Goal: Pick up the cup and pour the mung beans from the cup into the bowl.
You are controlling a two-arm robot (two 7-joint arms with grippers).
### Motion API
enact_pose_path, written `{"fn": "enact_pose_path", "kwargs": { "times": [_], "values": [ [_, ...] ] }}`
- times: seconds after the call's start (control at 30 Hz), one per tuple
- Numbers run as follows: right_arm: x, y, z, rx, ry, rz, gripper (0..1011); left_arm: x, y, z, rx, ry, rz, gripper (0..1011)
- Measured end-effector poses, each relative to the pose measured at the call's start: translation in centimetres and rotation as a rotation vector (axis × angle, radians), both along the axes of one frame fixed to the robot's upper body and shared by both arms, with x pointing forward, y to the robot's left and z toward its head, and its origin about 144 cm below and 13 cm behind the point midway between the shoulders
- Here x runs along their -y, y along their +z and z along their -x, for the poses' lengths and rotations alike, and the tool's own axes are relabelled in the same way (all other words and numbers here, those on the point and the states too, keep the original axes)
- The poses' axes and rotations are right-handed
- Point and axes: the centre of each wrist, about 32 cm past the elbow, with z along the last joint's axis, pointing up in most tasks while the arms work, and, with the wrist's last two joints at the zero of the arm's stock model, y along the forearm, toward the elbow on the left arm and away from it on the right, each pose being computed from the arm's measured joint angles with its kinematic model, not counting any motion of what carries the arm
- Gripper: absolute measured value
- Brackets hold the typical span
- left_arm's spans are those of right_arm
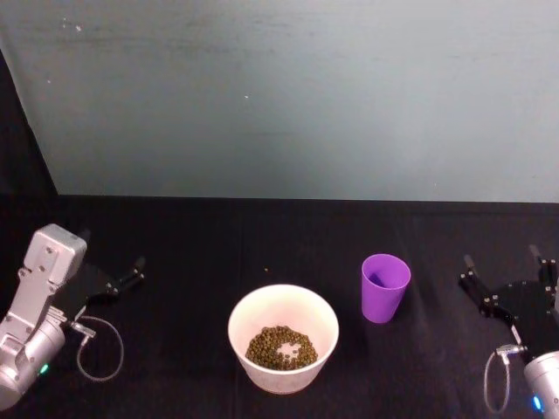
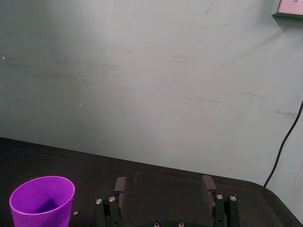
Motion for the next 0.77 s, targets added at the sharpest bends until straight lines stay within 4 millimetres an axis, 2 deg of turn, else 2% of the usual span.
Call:
{"fn": "enact_pose_path", "kwargs": {
  "times": [0.77],
  "values": [
    [0.0,0.0,0.0,0.0,0.0,0.0,1004,0.0,0.0,0.0,0.0,0.0,0.0,1003]
  ]
}}
